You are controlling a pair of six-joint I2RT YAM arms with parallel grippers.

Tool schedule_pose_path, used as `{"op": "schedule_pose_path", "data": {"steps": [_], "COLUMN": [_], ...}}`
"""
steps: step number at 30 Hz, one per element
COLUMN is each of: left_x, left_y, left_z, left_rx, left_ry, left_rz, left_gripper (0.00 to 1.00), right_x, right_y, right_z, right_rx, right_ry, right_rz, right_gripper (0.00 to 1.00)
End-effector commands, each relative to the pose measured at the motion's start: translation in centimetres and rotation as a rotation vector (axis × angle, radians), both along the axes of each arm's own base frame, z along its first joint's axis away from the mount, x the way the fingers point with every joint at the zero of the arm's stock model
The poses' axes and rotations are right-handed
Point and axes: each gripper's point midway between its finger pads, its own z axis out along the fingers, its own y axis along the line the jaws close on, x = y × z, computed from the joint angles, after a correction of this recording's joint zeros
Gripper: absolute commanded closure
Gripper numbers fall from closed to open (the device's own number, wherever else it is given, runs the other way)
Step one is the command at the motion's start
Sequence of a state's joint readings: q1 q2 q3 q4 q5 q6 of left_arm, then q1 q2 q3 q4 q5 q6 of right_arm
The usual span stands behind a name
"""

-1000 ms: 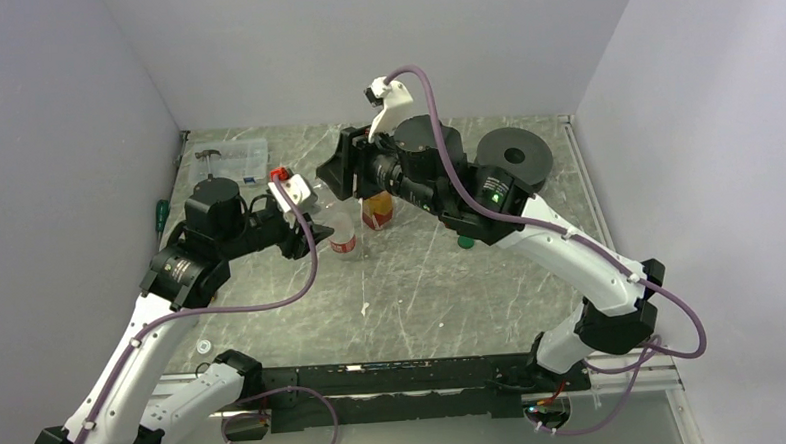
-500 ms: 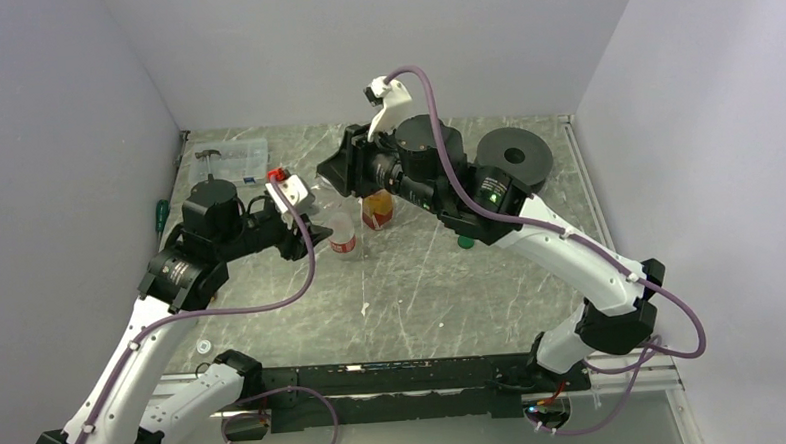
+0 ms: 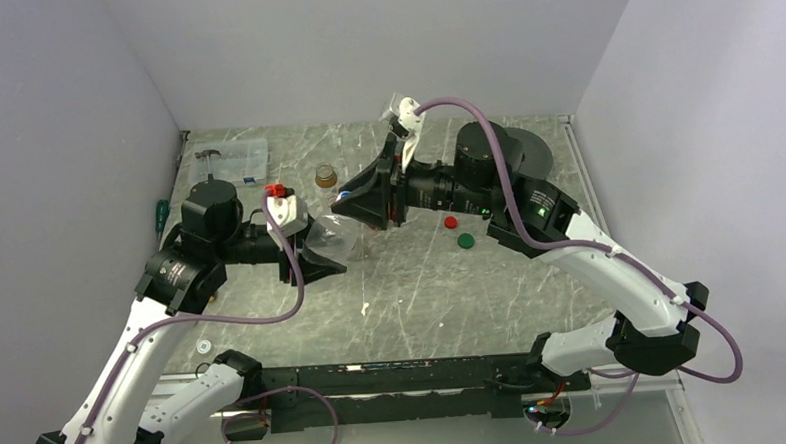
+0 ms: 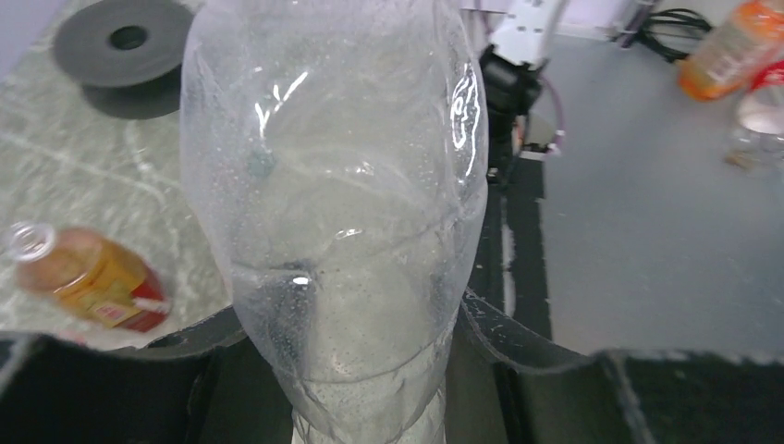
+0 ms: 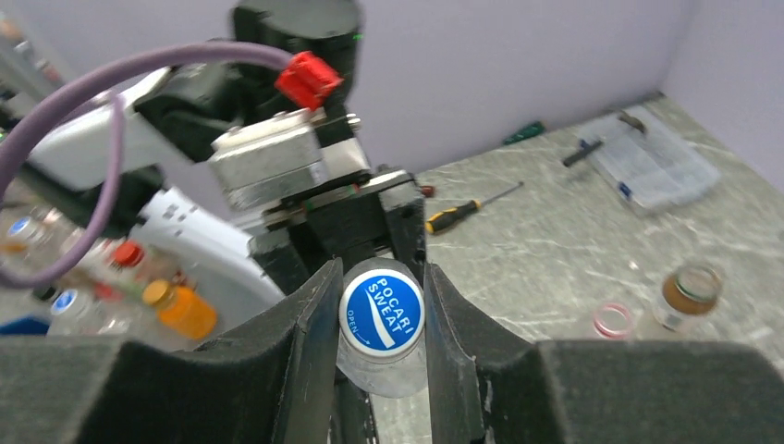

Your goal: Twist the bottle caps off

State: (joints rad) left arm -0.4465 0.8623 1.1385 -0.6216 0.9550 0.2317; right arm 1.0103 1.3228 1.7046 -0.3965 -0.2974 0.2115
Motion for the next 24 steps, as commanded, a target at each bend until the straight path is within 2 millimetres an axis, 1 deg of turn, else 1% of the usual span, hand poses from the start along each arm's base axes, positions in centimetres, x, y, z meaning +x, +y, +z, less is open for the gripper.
{"op": "schedule_pose_path", "data": {"steps": [1, 4, 7, 10, 12, 14, 16, 17, 18, 20, 21, 22, 24], "left_x": [-3.9, -4.4, -4.9, -4.9, -4.9, -4.6, -3.9, -3.7, -3.4, -2.8, -2.5, -2.2, -1.5], "left_y": [-0.2, -0.3, -0.2, -0.2, -0.2, -0.2, -0.2, -0.3, -0.3, -0.3, -0.3, -0.3, -0.2], "left_z": [0.1, 0.3, 0.3, 0.2, 0.3, 0.3, 0.3, 0.3, 0.4, 0.4, 0.5, 0.5, 0.4], "left_rx": [-0.018, -0.030, -0.032, -0.029, -0.028, -0.027, -0.021, -0.020, -0.019, -0.015, -0.014, -0.011, -0.003], "left_ry": [0.104, 0.113, 0.125, 0.120, 0.115, 0.107, 0.094, 0.084, 0.078, 0.060, 0.051, 0.039, 0.019], "left_rz": [-0.195, -0.225, -0.246, -0.246, -0.243, -0.229, -0.198, -0.186, -0.174, -0.144, -0.133, -0.117, -0.079], "left_gripper": [1.00, 1.00, 1.00, 1.00, 1.00, 1.00, 1.00, 1.00, 1.00, 1.00, 1.00, 1.00, 1.00], "right_x": [-4.7, -5.7, -6.3, -6.7, -6.9, -6.4, -5.3, -4.6, -3.7, -1.9, -1.1, -0.1, 1.0], "right_y": [-1.9, -2.2, -2.9, -3.6, -3.8, -3.5, -2.7, -2.2, -1.8, -1.3, -1.2, -1.3, -1.6], "right_z": [6.1, 5.6, 5.7, 5.7, 5.6, 5.3, 4.8, 4.4, 4.0, 3.2, 3.0, 3.0, 3.3], "right_rx": [0.170, 0.169, 0.179, 0.177, 0.169, 0.149, 0.117, 0.102, 0.087, 0.063, 0.058, 0.058, 0.079], "right_ry": [-0.217, -0.231, -0.257, -0.282, -0.295, -0.278, -0.232, -0.203, -0.174, -0.127, -0.106, -0.088, -0.064], "right_rz": [0.247, 0.324, 0.371, 0.400, 0.415, 0.405, 0.376, 0.354, 0.317, 0.236, 0.189, 0.129, 0.047], "right_gripper": [0.83, 0.83, 0.83, 0.82, 0.80, 0.72, 0.65, 0.55, 0.43, 0.12, 0.02, 0.01, 0.00]}}
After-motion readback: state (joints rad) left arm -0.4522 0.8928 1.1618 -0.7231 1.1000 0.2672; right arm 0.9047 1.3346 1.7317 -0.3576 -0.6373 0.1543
